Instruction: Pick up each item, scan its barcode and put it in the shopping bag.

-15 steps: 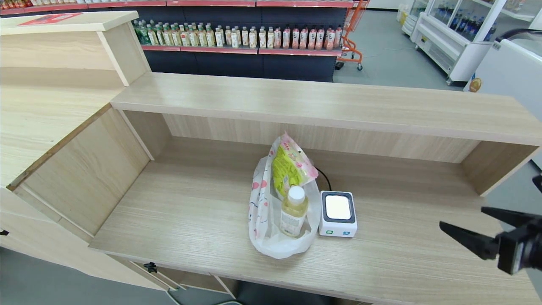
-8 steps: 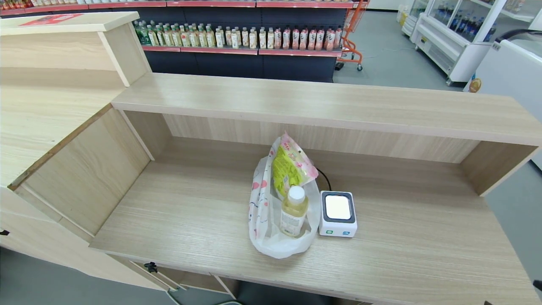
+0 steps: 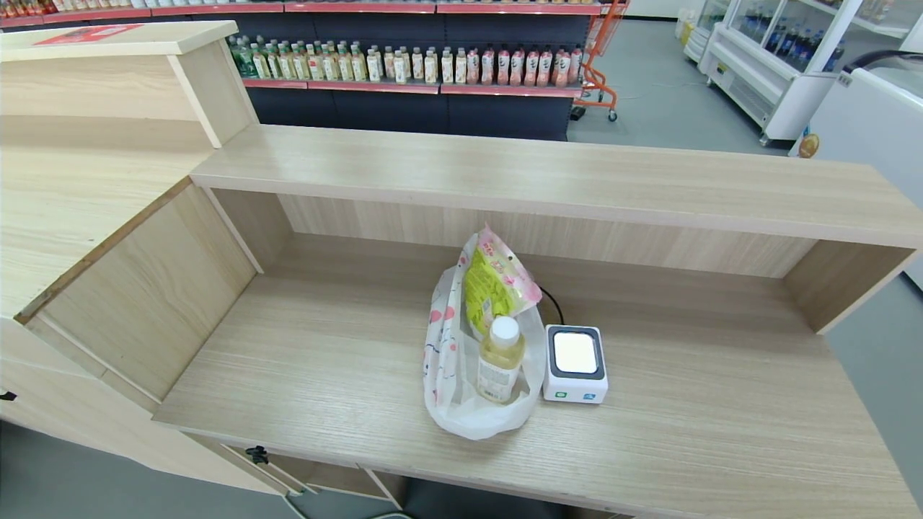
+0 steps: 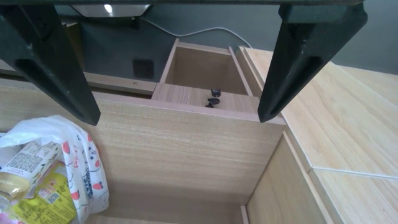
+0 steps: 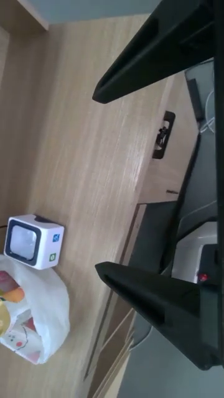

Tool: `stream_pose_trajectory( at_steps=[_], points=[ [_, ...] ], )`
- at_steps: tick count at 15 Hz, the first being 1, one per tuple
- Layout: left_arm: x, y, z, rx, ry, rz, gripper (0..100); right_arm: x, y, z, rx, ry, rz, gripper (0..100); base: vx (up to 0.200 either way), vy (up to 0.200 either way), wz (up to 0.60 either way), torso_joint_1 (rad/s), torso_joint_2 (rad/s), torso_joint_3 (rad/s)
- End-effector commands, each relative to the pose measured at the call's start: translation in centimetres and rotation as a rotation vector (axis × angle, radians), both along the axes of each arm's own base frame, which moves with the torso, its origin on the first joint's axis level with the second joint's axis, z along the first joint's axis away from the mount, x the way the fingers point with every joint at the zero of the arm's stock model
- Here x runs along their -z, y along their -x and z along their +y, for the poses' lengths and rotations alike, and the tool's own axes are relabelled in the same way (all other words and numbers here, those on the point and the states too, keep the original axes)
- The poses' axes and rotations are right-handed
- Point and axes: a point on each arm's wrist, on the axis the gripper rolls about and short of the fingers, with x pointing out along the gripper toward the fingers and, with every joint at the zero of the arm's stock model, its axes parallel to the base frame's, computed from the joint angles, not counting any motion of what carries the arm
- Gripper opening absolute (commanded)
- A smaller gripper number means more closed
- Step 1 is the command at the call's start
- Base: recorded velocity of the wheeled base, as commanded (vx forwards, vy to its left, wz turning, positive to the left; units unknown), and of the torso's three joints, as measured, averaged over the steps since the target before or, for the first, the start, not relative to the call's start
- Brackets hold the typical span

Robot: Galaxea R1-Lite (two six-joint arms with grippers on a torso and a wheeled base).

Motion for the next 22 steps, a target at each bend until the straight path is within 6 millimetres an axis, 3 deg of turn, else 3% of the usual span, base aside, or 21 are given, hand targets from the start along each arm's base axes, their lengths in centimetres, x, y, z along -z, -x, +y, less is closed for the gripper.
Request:
stream_pose_trajectory(
  at_steps=[1,9,12,22],
  points=[
    [0.00,0.00,0.00,-0.001,0.000,-0.001,100,0.20,0.35,0.00,-0.003,0.007,-0.039,100,0.000,0.000,0.00,0.000,0.00,0.000],
    [0.00,0.00,0.00,-0.001,0.000,-0.001,100,0.20,0.36,0.00,-0.006,0.016,-0.042,100,0.000,0.000,0.00,0.000,0.00,0.000],
    [0.00,0.00,0.00,0.001,0.000,-0.001,100,0.20,0.36,-0.01,-0.001,0.004,-0.040,100,0.000,0.000,-0.60,0.004,0.00,-0.001],
    [0.00,0.00,0.00,-0.001,0.000,-0.001,100,0.22,0.36,-0.01,0.003,-0.009,-0.036,100,0.000,0.000,0.00,0.000,0.00,0.000]
  ],
)
